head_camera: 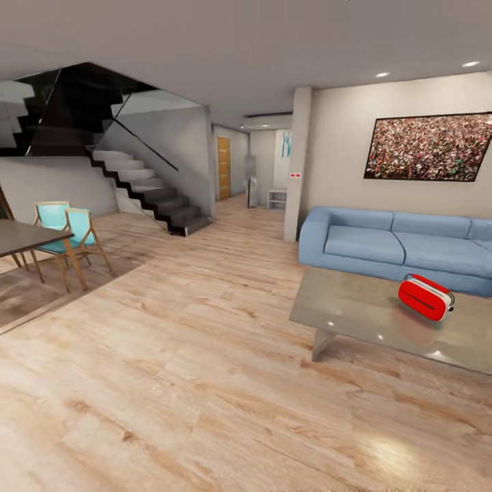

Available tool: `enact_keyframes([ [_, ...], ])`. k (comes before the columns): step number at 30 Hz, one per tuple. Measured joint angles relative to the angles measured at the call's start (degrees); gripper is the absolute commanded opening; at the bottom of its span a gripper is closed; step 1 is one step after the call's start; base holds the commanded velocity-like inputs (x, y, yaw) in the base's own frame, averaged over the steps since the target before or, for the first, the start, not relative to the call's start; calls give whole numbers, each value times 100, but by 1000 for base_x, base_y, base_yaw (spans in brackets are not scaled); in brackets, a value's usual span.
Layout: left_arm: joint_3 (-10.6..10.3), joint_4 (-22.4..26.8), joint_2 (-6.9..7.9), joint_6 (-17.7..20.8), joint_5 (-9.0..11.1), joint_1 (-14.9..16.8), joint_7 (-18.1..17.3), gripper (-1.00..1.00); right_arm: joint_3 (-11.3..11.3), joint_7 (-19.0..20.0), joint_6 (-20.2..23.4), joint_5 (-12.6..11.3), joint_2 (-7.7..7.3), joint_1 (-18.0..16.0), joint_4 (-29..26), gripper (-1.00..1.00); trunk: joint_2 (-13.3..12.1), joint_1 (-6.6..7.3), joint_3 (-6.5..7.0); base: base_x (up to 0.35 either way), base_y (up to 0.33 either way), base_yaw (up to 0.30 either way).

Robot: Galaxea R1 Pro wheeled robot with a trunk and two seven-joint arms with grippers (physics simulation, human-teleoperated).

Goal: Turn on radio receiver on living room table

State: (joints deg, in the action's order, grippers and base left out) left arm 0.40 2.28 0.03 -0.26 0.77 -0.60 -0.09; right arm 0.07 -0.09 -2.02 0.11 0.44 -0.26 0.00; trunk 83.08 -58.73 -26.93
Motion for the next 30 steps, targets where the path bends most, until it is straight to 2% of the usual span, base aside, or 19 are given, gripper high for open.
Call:
enact_keyframes([
  [30,11,0,5,-95,36,1,13,100,23,0,0,42,0,0,0,100,0,0,0,0,0,-284],
])
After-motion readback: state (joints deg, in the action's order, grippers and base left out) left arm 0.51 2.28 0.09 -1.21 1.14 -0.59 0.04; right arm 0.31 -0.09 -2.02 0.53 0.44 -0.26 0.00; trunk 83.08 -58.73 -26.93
